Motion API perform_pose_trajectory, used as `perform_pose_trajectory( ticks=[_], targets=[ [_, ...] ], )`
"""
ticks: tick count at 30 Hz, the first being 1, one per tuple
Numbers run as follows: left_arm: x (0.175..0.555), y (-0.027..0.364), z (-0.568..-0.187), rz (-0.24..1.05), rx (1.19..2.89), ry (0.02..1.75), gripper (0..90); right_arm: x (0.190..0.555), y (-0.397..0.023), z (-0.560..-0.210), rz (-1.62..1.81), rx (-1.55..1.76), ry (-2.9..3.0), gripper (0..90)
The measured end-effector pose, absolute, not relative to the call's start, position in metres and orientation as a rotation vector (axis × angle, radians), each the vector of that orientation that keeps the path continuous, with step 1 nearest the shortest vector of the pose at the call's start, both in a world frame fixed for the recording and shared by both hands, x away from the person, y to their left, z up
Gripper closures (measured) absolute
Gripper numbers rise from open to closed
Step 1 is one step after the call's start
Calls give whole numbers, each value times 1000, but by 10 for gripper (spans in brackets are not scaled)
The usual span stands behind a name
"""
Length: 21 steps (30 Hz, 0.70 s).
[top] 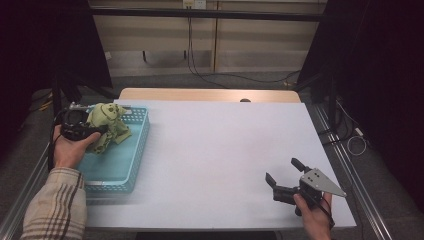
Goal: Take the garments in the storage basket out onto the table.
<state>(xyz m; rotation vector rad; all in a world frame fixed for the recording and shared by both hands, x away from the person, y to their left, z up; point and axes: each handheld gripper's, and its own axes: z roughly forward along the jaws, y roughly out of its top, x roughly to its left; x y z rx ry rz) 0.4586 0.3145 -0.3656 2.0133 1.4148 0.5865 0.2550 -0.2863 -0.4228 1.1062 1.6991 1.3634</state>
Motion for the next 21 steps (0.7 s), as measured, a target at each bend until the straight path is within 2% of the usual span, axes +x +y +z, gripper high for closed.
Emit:
perform_pose_trajectory(
  ticks=[11,21],
  targets=[
    [441,322,-357,634,1966,1366,529,256,-286,-423,1362,1108,1701,3],
    [420,330,-351,662,1858,1326,528,258,-284,-423,1369,1102,1707,3]
  ],
)
